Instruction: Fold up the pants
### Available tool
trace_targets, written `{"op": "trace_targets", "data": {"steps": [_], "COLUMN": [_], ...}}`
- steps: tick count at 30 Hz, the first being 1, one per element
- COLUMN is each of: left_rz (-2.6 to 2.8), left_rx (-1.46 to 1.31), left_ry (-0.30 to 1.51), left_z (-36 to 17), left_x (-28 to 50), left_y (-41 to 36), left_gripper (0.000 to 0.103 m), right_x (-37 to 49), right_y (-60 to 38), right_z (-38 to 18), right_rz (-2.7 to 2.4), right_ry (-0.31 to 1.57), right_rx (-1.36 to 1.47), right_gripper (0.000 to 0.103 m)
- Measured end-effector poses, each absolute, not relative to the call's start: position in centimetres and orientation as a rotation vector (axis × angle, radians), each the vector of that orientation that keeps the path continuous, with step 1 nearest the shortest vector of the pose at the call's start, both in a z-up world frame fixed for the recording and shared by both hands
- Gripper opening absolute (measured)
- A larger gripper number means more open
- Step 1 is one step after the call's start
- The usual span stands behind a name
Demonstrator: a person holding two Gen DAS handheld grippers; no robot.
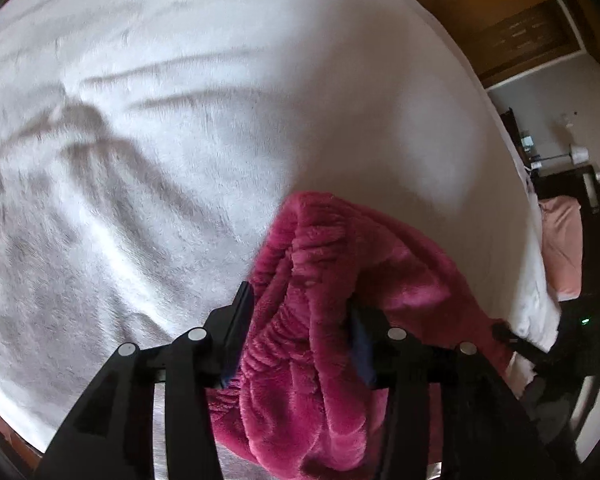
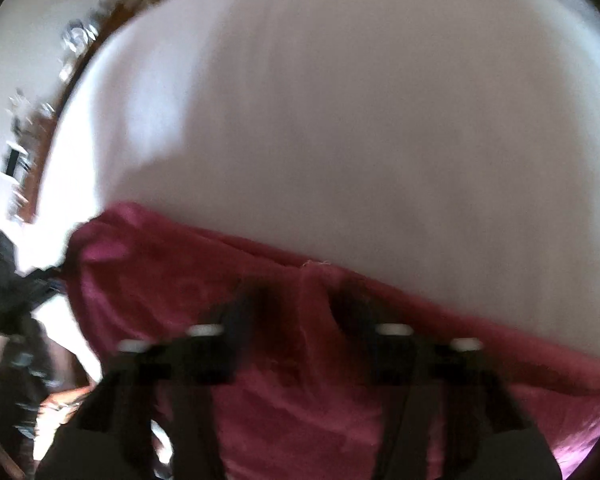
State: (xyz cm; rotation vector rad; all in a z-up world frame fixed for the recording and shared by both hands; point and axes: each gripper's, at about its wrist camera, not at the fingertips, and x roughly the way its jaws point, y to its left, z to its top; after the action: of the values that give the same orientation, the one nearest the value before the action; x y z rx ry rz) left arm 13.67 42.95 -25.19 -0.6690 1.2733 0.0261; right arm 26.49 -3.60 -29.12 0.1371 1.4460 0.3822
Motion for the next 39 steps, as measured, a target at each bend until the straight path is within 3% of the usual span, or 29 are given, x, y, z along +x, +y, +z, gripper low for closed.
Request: {"op": "trace_targets", "data": {"steps": [1,3,6,12,14,15,16,22,28,33,39], "left_rz": [0.026,0.014,0.018,0.071,0.079,0.092,0.107,0.057,-0.121,-0.043,-0.017], "left_rx": [-0.668,-0.646,-0.587,-0.498,-0.521,-0.52,-0.514,-0.441,-0.327,-0.321,-0.244], "left_ry": [1.272,1.248,1.203,1.263,1.24,1.228,1.214,1.106,1.226,1.295,1.305], "left_z": [-25.2,-24.7,-23.7,-25.4,-24.5,-24.0,-23.4,-19.6,-23.1,-28.1,-27.2], "left_x": [13.8,14.2,14.7,15.0,14.6,14.1,13.8,10.9,11.4,13.0,13.7], "left_y": [42.8,42.4,41.5,40.5,40.7,41.1,41.2,40.2,33.8,33.9,31.7], "left_gripper": [0.044,0.023,0.02,0.024,0.034,0.042,0.043,0.042,0.042,0.039,0.039], "right_x": [26.8,27.6,28.6,30.3,29.2,28.5,27.5,20.8,22.1,24.2,23.2], "right_y": [-3.5,-3.6,-3.9,-4.5,-4.6,-4.6,-4.6,-3.1,-2.3,-1.0,-2.0], "right_z": [-28.9,-27.5,-26.2,-26.4,-25.1,-24.5,-23.7,-24.0,-28.6,-30.8,-30.0], "right_rz": [0.362,0.321,0.273,0.227,0.24,0.256,0.277,0.416,0.317,0.28,0.303], "right_ry": [1.429,1.364,1.313,1.303,1.28,1.266,1.25,1.299,1.338,1.335,1.308], "right_rx": [0.121,0.099,0.092,0.053,0.067,0.078,0.087,0.024,-0.014,-0.079,-0.03], "right_gripper": [0.012,0.005,0.0,0.0,0.006,0.016,0.025,0.037,0.037,0.037,0.037]}}
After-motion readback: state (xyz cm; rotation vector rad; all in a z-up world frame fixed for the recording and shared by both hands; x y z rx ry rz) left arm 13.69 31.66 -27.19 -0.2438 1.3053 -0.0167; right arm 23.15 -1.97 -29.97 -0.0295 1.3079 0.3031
